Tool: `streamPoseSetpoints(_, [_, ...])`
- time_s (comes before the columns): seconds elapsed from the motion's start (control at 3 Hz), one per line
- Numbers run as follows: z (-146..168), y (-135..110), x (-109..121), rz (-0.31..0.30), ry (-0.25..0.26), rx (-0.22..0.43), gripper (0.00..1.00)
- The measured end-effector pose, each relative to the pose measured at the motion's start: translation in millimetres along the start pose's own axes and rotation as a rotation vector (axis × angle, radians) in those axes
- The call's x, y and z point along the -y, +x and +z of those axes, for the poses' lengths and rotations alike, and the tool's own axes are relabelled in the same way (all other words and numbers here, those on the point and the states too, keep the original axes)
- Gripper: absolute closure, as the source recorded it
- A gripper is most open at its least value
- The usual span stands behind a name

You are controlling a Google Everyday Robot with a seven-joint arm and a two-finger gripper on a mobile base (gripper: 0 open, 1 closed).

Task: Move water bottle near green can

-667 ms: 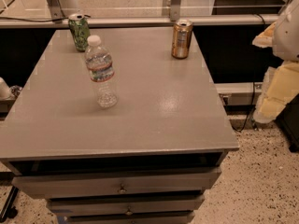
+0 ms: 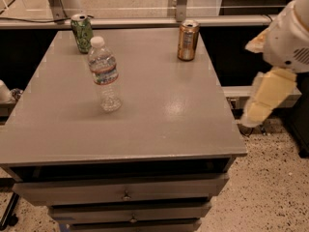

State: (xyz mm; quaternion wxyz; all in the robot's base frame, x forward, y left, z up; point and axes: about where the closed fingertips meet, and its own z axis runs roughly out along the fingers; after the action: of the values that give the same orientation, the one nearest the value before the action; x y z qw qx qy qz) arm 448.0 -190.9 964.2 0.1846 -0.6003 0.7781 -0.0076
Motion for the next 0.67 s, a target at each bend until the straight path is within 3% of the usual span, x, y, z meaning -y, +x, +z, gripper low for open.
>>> streamPoseSetpoints(0.67, [89.9,-91.4,1.5,0.021,-0.049,0.266,0.0])
